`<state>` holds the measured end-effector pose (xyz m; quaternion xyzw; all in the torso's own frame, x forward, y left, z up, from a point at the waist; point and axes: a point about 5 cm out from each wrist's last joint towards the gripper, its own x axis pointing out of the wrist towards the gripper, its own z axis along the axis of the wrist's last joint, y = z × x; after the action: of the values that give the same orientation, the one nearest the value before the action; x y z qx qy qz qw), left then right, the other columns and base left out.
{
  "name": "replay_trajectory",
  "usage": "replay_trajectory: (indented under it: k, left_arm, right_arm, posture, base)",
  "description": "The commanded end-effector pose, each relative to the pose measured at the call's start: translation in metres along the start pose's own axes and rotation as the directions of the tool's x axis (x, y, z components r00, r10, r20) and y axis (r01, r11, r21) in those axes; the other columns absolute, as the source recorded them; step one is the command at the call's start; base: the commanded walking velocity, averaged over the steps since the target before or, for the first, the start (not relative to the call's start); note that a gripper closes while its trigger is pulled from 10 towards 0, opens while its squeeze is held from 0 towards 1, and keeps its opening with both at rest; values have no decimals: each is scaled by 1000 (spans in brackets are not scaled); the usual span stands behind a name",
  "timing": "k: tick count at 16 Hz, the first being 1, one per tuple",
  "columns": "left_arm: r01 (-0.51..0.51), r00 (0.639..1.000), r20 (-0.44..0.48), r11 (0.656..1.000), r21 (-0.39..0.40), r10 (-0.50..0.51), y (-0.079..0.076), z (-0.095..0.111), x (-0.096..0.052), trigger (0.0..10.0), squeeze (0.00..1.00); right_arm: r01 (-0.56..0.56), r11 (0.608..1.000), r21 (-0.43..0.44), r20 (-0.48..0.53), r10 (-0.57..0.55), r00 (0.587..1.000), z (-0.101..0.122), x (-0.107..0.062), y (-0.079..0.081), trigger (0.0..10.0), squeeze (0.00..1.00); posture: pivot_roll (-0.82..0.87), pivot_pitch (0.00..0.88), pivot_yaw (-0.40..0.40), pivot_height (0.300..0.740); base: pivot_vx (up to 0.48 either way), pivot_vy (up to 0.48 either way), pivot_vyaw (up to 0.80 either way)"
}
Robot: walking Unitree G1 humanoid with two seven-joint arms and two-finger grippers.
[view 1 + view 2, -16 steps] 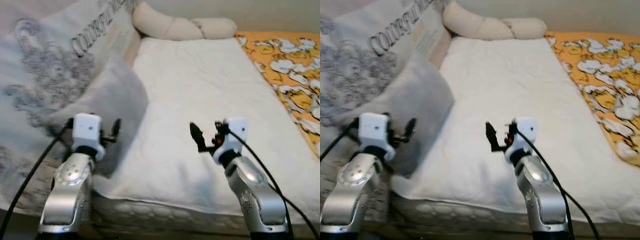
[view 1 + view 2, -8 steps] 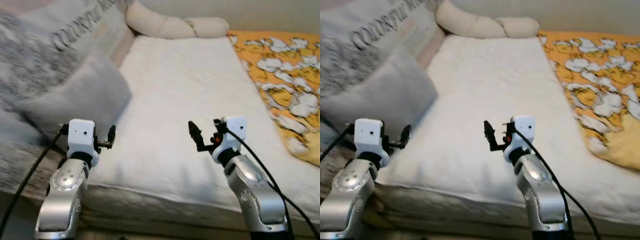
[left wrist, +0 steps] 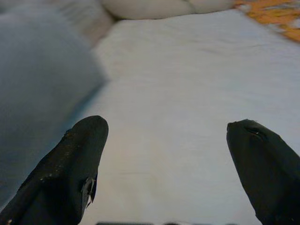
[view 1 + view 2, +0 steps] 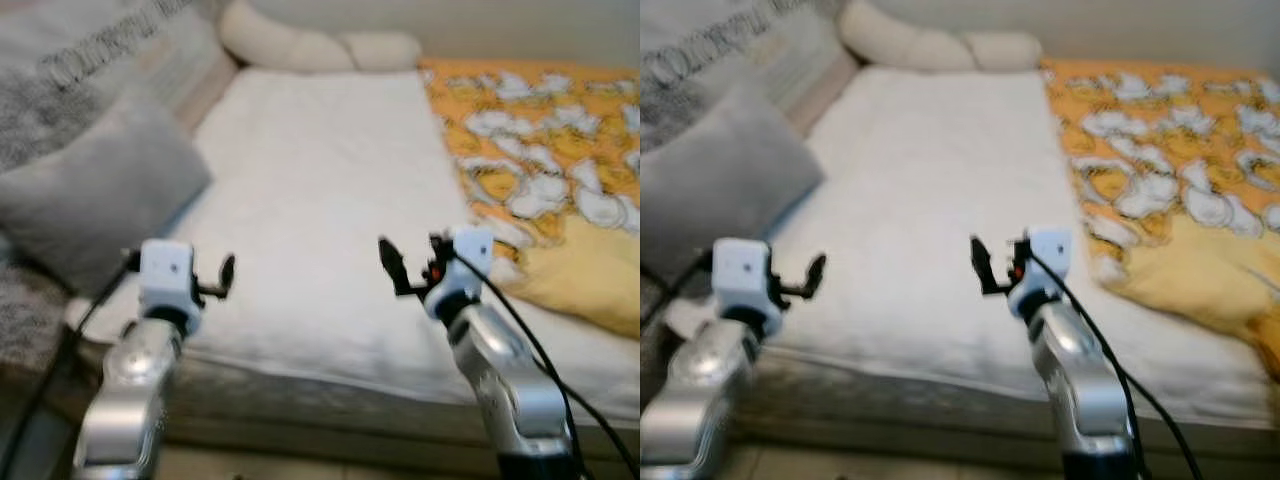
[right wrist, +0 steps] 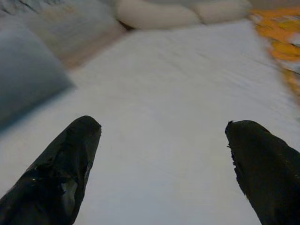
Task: Clean up the room
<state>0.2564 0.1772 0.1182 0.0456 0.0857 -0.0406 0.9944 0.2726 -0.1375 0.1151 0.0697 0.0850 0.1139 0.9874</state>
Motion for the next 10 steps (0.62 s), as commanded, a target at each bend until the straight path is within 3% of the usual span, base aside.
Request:
replay_trajectory:
  k: [1, 2, 6, 10]
  left_arm:
    - [-19, 1000, -10, 1000, 5, 19, 3, 0, -1, 10000, 820]
    - [-32, 999, -13, 999, -5, 32, 6, 0, 0, 10000, 1000]
    - [-56, 998, 0, 998, 12, 56, 10, 3, 2, 10000, 1000]
    - [-39, 999, -12, 999, 11, 40, 2, -1, 3, 10000, 1000]
  right_arm:
    - [9, 1000, -13, -1, -9, 1000, -2, 0, -2, 10000, 0]
    - [11, 1000, -7, -9, -11, 1000, -4, -1, -3, 10000, 0]
    - [27, 998, -52, -16, -28, 999, -3, 0, -9, 10000, 0]
    - [23, 998, -62, -27, -25, 999, -6, -1, -10, 10000, 0]
  posture:
    - [-50, 0, 22, 740]
    - [-50, 0, 16, 740]
    - [-55, 0, 14, 740]
    - [-55, 0, 4, 740]
  base:
    - [0, -442, 0]
    - [0, -442, 0]
    - [0, -480, 0]
    - [0, -470, 0]
